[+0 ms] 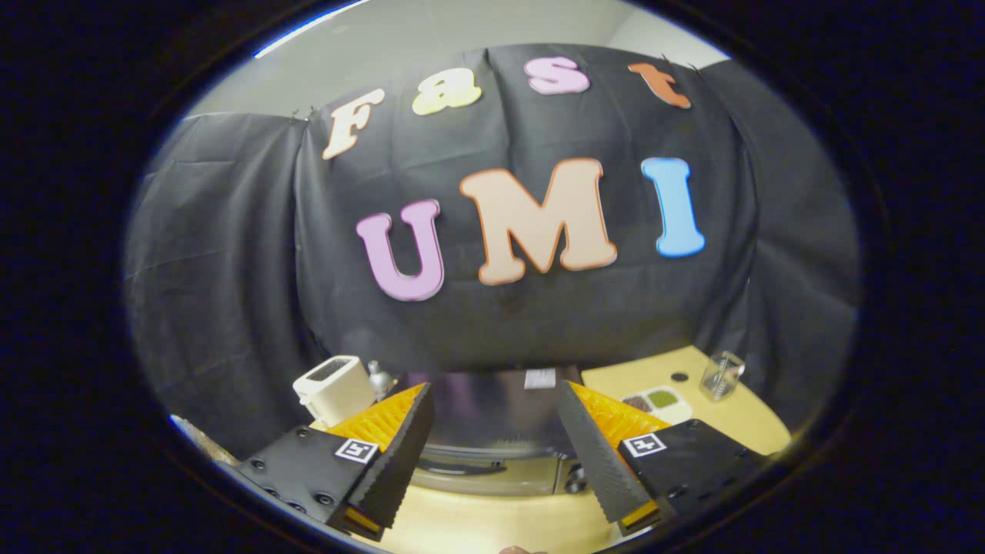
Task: Open the toaster oven, put the food inside, and close the toaster oven door.
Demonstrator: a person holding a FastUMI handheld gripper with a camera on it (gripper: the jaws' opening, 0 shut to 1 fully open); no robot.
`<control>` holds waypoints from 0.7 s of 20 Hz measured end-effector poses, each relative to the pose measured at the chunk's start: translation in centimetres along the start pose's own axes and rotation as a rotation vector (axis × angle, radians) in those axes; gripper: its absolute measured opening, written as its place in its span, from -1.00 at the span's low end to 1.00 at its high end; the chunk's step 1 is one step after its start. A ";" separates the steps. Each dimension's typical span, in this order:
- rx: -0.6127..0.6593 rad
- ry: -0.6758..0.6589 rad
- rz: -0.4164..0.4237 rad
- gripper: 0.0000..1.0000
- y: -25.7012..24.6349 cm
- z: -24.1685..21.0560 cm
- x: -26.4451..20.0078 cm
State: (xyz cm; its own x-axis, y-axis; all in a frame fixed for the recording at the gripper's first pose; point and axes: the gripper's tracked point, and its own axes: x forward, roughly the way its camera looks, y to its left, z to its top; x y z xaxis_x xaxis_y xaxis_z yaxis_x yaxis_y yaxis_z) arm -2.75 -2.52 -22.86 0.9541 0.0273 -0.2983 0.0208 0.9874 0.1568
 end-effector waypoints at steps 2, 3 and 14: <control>-0.035 -0.077 0.010 0.97 -0.3 5.5 -1.1; -0.040 -0.112 0.021 0.97 -0.3 8.0 -1.6; -0.064 -0.256 0.055 0.98 -3.8 18.5 -3.1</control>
